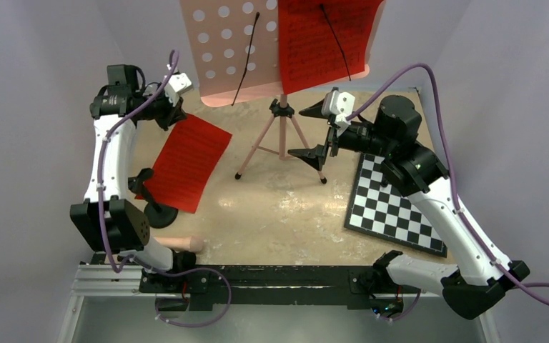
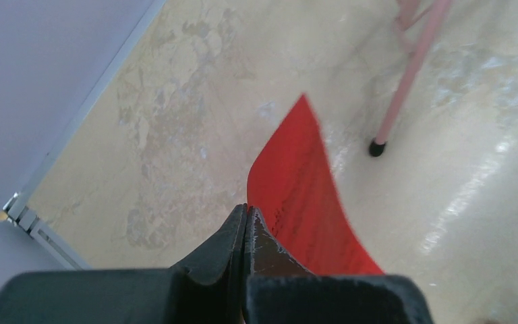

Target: Pack up the instrument practice props

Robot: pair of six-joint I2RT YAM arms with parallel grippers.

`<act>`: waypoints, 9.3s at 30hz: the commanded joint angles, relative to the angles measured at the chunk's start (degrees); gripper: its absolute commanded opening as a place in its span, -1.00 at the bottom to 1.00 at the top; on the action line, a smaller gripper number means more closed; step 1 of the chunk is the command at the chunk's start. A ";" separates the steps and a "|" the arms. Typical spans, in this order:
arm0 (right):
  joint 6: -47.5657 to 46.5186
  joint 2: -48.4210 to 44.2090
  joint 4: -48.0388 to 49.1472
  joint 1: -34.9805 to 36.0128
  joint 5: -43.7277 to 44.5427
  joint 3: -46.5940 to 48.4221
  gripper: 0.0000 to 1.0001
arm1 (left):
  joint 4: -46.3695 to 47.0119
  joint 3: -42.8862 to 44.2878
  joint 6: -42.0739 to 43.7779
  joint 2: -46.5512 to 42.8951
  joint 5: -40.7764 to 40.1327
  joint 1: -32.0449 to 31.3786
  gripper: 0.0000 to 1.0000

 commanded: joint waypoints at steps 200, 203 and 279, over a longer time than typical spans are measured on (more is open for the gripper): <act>-3.38 6.43 27.35 -37.81 1.91 44.43 -1.00 | 59.06 16.80 -39.77 4.48 -34.76 -54.75 0.66; -3.45 2.02 24.05 -37.81 0.93 39.84 -1.00 | 57.20 13.01 -37.17 0.04 -34.10 -54.70 0.69; -2.46 -19.30 -15.67 -32.75 -3.04 -0.38 -1.00 | 35.13 4.29 -46.86 -7.26 -1.73 -55.60 0.40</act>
